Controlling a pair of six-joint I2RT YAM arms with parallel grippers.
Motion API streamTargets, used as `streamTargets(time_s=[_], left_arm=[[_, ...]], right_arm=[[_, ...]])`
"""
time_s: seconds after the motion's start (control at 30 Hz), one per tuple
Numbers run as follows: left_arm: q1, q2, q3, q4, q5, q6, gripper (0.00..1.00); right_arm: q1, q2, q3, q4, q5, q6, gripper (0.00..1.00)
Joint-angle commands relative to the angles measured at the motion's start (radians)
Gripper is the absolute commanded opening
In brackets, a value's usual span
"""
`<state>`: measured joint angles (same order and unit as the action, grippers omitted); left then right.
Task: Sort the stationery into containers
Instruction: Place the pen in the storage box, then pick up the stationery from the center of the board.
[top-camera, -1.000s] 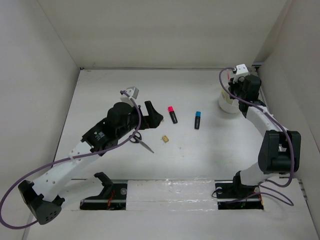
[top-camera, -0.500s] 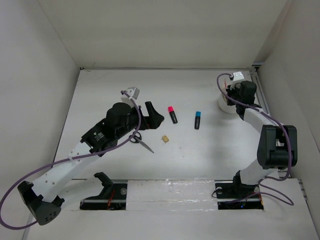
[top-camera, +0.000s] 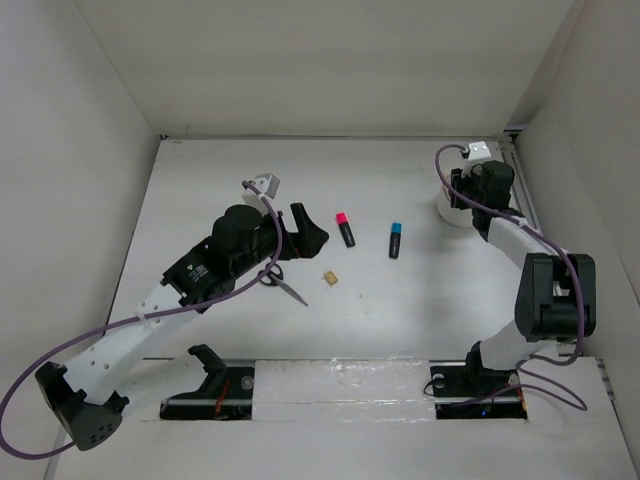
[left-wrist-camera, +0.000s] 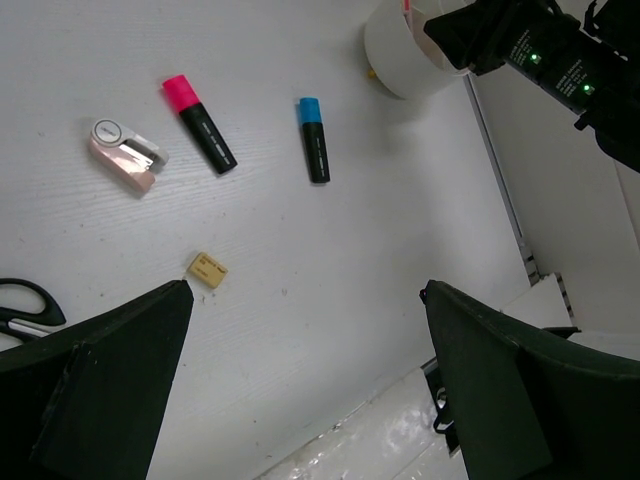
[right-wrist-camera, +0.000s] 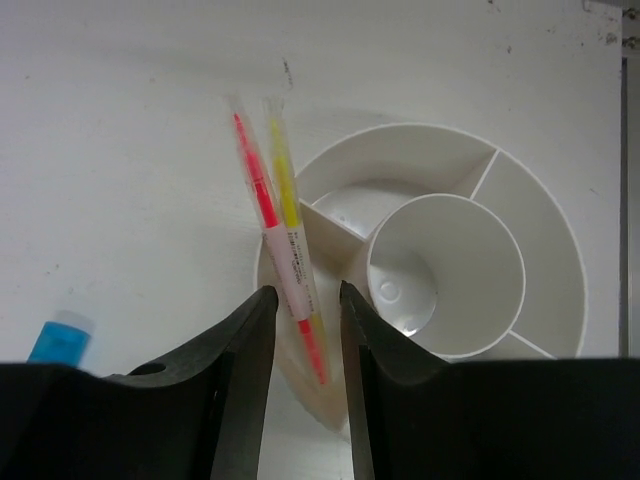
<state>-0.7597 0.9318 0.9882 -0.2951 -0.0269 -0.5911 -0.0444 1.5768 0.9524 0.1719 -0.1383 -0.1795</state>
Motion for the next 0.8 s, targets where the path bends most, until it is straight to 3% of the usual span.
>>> streamTargets(time_s=[0.0, 0.13, 0.2, 0.23, 0.27, 0.3, 0.33, 0.4, 0.5, 0.53, 0.7, 0.77], left_arm=[[-0.003, -0.014, -0.005, 0.031, 0.001, 0.013, 1.00], [-0.003, -0.005, -0.005, 0.031, -0.019, 0.002, 1.00], [-0.003, 0.018, -0.005, 0.031, -0.074, -0.016, 1.00], [-0.003, 0.018, -0.005, 0.022, -0.096, -0.029, 1.00], [-0.003, 0.034, -0.005, 0.008, -0.117, -0.041, 1.00], [-0.003, 0.045, -0.005, -0.001, -0.136, -0.068, 1.00], [0.025, 0.068, -0.005, -0.001, -0.151, -0.082, 1.00], [0.042, 0.091, -0.005, -0.031, -0.175, -0.110, 1.00], [0.042, 0.131, 0.015, -0.079, -0.280, -0.168, 1.00], [0.042, 0.150, 0.027, -0.093, -0.330, -0.185, 1.00], [0.051, 0.188, 0.078, -0.127, -0.415, -0.265, 1.00], [0.051, 0.213, 0.090, -0.127, -0.427, -0.277, 1.00]], right_arm=[[0.021, -0.076, 0.002, 0.063, -0.009, 0.017, 0.38], [0.076, -0.145, 0.002, 0.063, 0.009, 0.041, 0.42], [0.107, -0.205, -0.007, 0.063, 0.035, 0.055, 0.55], [0.150, -0.228, -0.007, 0.054, 0.084, 0.070, 0.67], [0.176, -0.253, -0.018, 0.054, 0.121, 0.083, 0.91], [0.205, -0.302, -0.030, 0.054, 0.159, 0.109, 1.00], [0.237, -0.323, -0.030, 0.029, 0.207, 0.124, 1.00], [0.349, -0.377, -0.021, 0.000, 0.469, 0.179, 1.00], [0.445, -0.429, -0.001, -0.101, 0.606, 0.267, 1.00], [0.454, -0.442, -0.001, -0.148, 0.606, 0.317, 1.00], [0.417, -0.480, -0.030, -0.196, 0.251, 0.366, 1.00], [0.417, -0.489, -0.040, -0.253, 0.250, 0.412, 1.00]])
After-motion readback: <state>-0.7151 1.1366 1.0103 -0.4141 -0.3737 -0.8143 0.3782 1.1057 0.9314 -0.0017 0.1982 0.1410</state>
